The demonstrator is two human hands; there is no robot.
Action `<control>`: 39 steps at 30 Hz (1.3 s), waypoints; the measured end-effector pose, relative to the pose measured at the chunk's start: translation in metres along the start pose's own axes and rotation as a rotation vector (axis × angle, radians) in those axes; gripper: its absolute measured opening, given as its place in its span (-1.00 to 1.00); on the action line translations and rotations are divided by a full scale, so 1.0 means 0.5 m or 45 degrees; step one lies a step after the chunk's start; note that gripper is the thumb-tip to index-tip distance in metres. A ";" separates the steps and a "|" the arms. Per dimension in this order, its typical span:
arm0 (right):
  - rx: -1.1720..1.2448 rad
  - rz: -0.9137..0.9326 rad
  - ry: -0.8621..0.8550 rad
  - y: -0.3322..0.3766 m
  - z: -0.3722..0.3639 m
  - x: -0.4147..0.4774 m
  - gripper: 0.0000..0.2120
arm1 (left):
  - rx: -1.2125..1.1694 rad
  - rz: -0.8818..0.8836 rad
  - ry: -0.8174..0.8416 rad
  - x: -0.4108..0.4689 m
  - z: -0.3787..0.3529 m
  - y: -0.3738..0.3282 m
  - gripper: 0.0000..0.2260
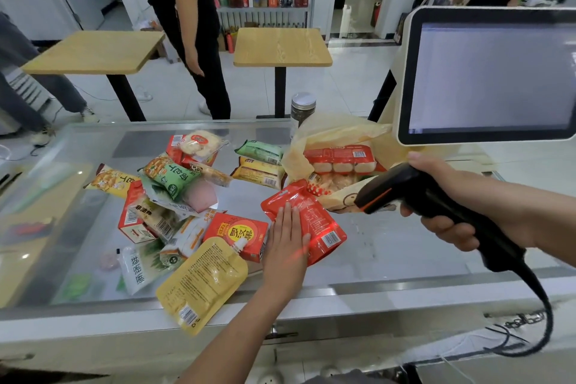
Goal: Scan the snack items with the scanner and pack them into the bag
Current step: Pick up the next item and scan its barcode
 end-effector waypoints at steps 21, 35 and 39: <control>-0.068 0.038 0.092 0.011 -0.054 -0.009 -0.33 | -0.011 -0.037 -0.057 -0.011 0.005 0.001 -0.28; 0.016 0.012 0.021 -0.018 -0.003 -0.021 -0.29 | 0.042 0.085 0.076 0.000 0.021 -0.007 -0.43; 0.035 0.023 0.028 -0.024 0.004 -0.009 -0.31 | -0.091 0.154 0.076 -0.009 0.035 -0.013 -0.38</control>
Point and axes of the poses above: each hand's wrist, its own x-axis towards the middle knuckle, its own z-axis out of the back of the hand, y = z × x, the point moved 2 cm from there along x, towards the middle knuckle, and after that the axes turned 13 degrees about x, right-handed, at the moved point
